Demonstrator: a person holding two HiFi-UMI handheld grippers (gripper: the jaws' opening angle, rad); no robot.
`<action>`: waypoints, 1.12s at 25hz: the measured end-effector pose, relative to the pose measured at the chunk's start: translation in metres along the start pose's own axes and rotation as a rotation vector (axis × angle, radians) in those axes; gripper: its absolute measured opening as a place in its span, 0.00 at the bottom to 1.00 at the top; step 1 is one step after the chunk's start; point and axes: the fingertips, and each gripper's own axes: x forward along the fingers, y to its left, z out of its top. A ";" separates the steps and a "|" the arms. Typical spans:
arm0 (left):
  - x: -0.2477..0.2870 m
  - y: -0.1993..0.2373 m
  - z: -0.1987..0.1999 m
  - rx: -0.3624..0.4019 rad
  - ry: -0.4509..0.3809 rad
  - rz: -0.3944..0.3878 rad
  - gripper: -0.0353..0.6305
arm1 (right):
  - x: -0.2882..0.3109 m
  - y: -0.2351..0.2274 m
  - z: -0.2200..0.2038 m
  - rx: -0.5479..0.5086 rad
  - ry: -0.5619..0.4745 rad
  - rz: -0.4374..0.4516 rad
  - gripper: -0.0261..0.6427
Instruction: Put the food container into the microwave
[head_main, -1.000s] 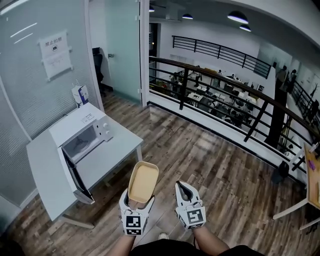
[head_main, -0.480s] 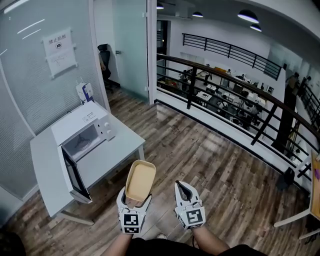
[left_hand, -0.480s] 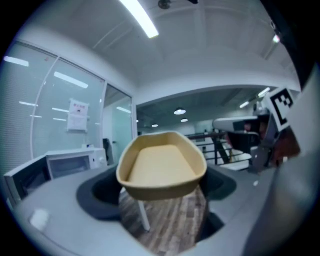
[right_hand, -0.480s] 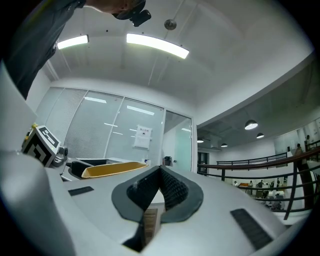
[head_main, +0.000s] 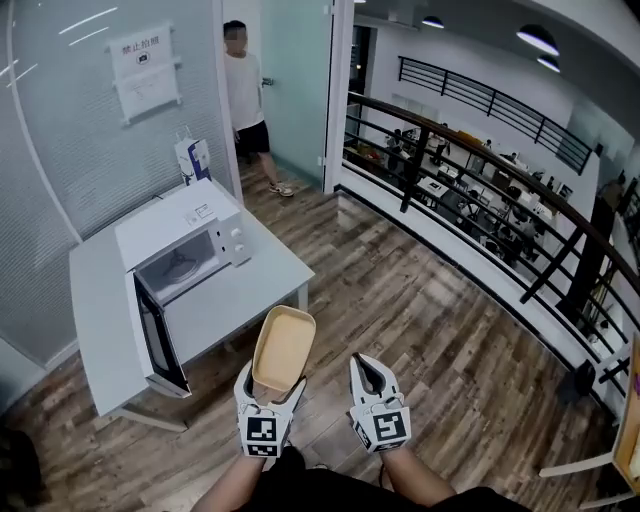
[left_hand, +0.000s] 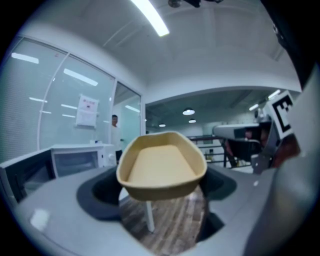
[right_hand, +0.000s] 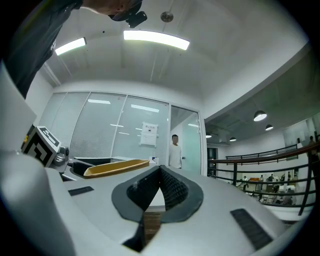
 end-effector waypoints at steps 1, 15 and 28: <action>0.004 0.008 -0.002 -0.002 0.003 0.008 0.76 | 0.011 0.002 -0.002 0.009 -0.002 0.010 0.05; 0.055 0.150 -0.009 -0.104 0.019 0.153 0.76 | 0.179 0.046 -0.014 -0.001 0.013 0.136 0.05; 0.062 0.210 -0.033 -0.140 0.052 0.210 0.76 | 0.262 0.098 -0.017 -0.032 0.047 0.237 0.05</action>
